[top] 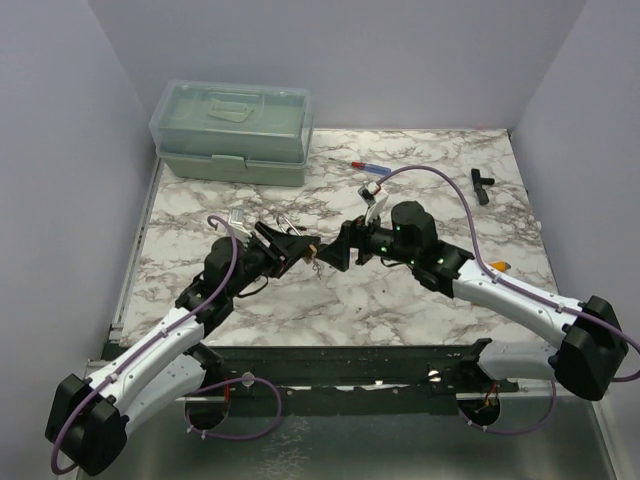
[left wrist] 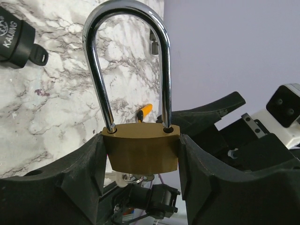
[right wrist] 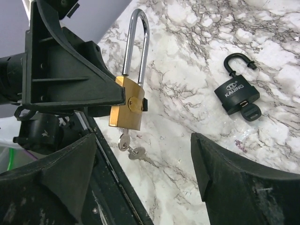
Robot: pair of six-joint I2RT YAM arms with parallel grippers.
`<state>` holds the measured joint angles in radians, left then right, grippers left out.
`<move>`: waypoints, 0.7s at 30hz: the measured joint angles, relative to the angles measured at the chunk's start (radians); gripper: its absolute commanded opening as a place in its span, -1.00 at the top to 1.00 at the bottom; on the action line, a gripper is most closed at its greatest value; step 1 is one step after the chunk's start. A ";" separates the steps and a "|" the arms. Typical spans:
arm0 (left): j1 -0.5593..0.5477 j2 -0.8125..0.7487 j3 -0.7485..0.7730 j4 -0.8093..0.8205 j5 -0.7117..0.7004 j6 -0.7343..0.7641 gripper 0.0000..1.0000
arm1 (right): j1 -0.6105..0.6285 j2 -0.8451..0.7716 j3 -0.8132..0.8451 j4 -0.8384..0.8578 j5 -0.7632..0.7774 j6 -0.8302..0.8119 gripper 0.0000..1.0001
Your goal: Unlock with the key
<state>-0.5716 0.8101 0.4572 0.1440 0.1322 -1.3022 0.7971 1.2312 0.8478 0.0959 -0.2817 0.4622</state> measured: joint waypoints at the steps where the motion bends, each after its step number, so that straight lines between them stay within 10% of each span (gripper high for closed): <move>1: 0.000 0.003 -0.003 -0.003 -0.006 -0.008 1.00 | 0.000 0.000 0.000 -0.001 0.004 -0.008 -0.83; 21: 0.000 0.046 -0.023 -0.019 -0.051 -0.138 1.00 | 0.053 0.101 -0.010 0.135 0.059 0.005 -0.69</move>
<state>-0.5716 0.8562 0.4339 0.1253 0.0814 -1.4403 0.8505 1.3327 0.8375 0.2310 -0.2226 0.4671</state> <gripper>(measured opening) 0.586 0.920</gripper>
